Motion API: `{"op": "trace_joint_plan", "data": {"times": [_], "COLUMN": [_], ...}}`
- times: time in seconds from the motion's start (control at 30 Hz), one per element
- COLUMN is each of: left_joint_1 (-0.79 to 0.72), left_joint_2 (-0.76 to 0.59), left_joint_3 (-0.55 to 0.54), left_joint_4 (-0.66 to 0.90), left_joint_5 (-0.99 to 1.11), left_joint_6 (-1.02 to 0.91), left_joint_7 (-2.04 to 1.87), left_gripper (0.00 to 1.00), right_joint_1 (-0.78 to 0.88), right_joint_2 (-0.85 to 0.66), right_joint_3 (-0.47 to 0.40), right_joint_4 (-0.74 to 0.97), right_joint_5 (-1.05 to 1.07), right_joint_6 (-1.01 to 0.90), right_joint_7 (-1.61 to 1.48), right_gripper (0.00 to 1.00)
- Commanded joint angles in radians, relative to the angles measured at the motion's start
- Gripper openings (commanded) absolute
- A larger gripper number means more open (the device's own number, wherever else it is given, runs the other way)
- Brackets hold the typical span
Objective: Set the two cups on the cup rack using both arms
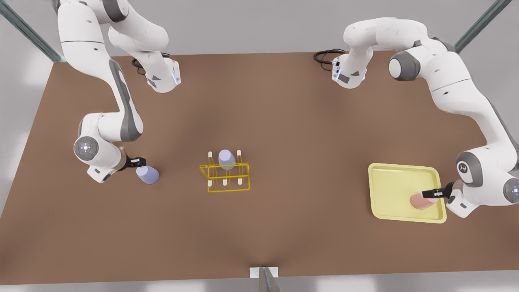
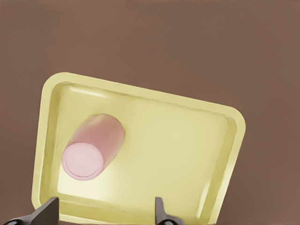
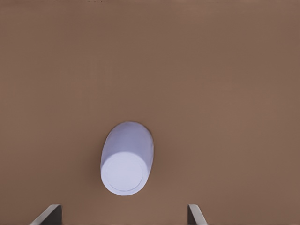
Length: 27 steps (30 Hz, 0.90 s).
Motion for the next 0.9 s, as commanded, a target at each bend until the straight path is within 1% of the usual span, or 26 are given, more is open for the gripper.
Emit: {"op": "trace_joint_plan", "data": {"times": [0.0, 0.03, 0.13, 0.17, 0.23, 0.33, 0.47, 0.5, 0.67, 0.87], "left_joint_1": [0.000, 0.000, 0.002, 0.002, 0.000, 0.013, 0.025, 0.024, 0.017, 0.017], "left_joint_2": [0.019, 0.022, 0.051, 0.051, 0.057, 0.057, 0.060, 0.053, 0.053, 0.060], "left_joint_3": [0.014, 0.015, 0.015, 0.015, 0.017, 0.017, 0.018, 0.032, 0.044, 0.044], "left_joint_4": [0.001, 0.000, 0.001, -0.007, -0.016, -0.036, -0.036, -0.068, -0.122, -0.129], "left_joint_5": [0.001, 0.001, 0.000, 0.001, 0.003, 0.009, 0.029, 0.029, 0.027, 0.024], "left_joint_6": [0.191, 0.207, 0.251, 0.250, 0.250, 0.240, 0.236, 0.227, 0.214, 0.201], "left_joint_7": [0.240, 0.240, 0.240, 0.240, 0.254, 0.340, 0.340, 0.340, 0.339, 0.336], "left_gripper": [1.00, 1.00, 1.00, 1.00, 1.00, 1.00, 1.00, 1.00, 1.00, 1.00], "right_joint_1": [0.000, 0.000, 0.005, 0.005, 0.003, 0.003, 0.000, 0.000, -0.023, -0.031], "right_joint_2": [0.014, 0.042, 0.052, 0.058, 0.065, 0.054, 0.049, 0.051, 0.089, 0.109], "right_joint_3": [0.000, 0.000, 0.000, 0.000, 0.000, -0.001, -0.001, -0.001, -0.001, -0.001], "right_joint_4": [-0.004, -0.004, -0.039, -0.070, -0.085, -0.169, -0.218, -0.220, -0.222, -0.252], "right_joint_5": [0.021, 0.031, 0.037, 0.037, 0.035, 0.035, 0.035, 0.035, 0.035, 0.035], "right_joint_6": [0.178, 0.184, 0.230, 0.281, 0.292, 0.364, 0.425, 0.437, 0.456, 0.468], "right_joint_7": [-0.015, -0.015, -0.015, -0.016, -0.016, -0.018, -0.022, -0.022, -0.027, -0.027], "right_gripper": [1.00, 1.00, 1.00, 1.00, 1.00, 1.00, 1.00, 1.00, 1.00, 1.00]}}
